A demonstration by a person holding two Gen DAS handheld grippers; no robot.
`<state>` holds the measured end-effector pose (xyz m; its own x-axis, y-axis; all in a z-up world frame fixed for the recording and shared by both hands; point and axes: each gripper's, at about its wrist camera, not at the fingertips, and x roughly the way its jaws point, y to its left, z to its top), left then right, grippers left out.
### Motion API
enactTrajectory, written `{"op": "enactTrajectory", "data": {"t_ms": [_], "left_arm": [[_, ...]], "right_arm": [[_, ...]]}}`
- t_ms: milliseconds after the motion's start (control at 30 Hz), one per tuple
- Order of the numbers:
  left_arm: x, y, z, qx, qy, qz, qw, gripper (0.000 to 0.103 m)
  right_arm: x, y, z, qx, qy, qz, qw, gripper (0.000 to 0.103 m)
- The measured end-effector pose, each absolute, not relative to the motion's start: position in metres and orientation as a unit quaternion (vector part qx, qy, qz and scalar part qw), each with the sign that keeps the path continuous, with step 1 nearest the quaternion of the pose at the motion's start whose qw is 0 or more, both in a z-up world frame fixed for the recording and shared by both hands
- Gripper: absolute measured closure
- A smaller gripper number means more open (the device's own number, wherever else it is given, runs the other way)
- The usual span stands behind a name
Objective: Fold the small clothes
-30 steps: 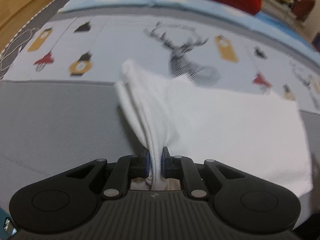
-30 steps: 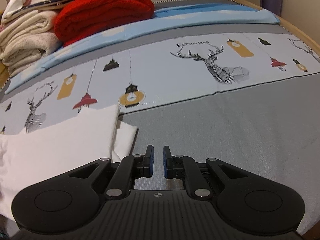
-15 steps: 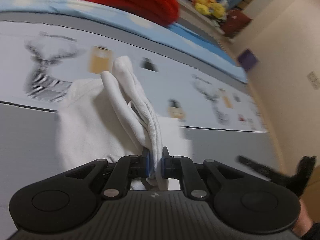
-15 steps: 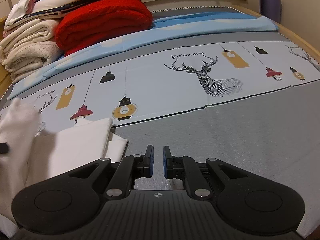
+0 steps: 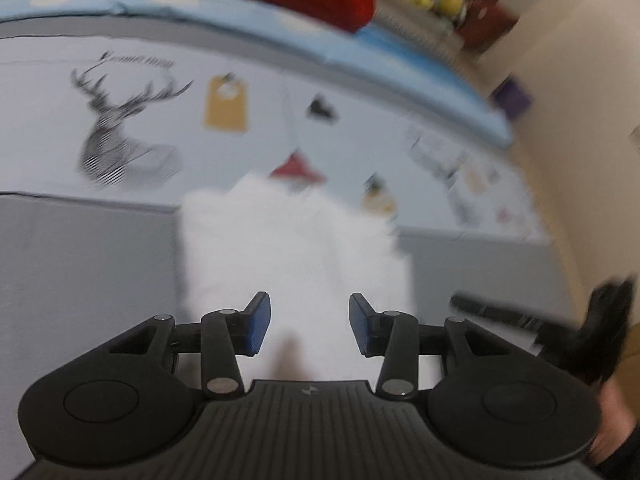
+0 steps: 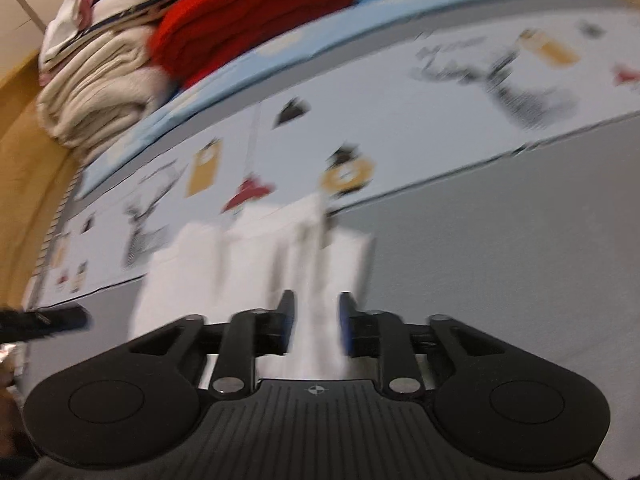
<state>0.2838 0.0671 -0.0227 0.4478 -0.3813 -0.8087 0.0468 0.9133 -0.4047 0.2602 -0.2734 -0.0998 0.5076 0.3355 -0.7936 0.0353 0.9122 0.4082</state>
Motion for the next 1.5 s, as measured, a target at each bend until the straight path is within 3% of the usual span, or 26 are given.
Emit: {"op": "enactTrajectory", "data": {"t_ms": [67,300,500,533,567,600,700,867,1033,1200,1333,1500], "left_arm": [[0.278,0.068,-0.025,-0.14,0.517,-0.13,0.835,0.056],[0.259,0.072,-0.027,-0.094,0.52,-0.149,0.836,0.056],[0.254,0.078,-0.025,-0.08,0.516,-0.152,0.839,0.056],[0.254,0.079,-0.024,-0.08,0.515,-0.151,0.84,0.056],[0.255,0.079,-0.024,-0.079,0.514,-0.15,0.841,0.056],[0.256,0.079,-0.024,-0.078,0.514,-0.149,0.841,0.056],[0.258,0.076,-0.025,-0.075,0.515,-0.148,0.841,0.056],[0.263,0.065,-0.026,-0.07,0.514,-0.156,0.841,0.056],[0.265,0.047,-0.033,-0.053,0.52,-0.168,0.836,0.056],[0.265,0.03,-0.045,-0.034,0.532,-0.171,0.828,0.056],[0.266,0.021,-0.054,-0.018,0.539,-0.172,0.824,0.056],[0.269,0.014,-0.057,-0.019,0.539,-0.168,0.825,0.056]], "right_arm": [[0.266,-0.26,-0.109,0.203,0.508,0.099,0.831,0.068],[0.286,-0.23,-0.142,0.221,0.566,0.069,0.791,0.064],[0.293,-0.213,-0.149,0.186,0.568,0.061,0.799,0.059],[0.294,-0.211,-0.149,0.18,0.566,0.063,0.802,0.063],[0.294,-0.209,-0.148,0.173,0.563,0.067,0.805,0.081],[0.295,-0.208,-0.147,0.166,0.561,0.075,0.808,0.089],[0.291,-0.205,-0.132,0.153,0.53,0.101,0.828,0.092],[0.273,-0.239,-0.081,0.225,0.416,0.146,0.869,0.094],[0.279,-0.269,-0.097,0.185,0.461,0.038,0.867,0.098],[0.277,-0.289,-0.099,0.186,0.469,0.0,0.864,0.096],[0.27,-0.285,-0.095,0.205,0.478,0.078,0.851,0.082],[0.261,-0.266,-0.097,0.123,0.507,0.14,0.842,0.082]]}}
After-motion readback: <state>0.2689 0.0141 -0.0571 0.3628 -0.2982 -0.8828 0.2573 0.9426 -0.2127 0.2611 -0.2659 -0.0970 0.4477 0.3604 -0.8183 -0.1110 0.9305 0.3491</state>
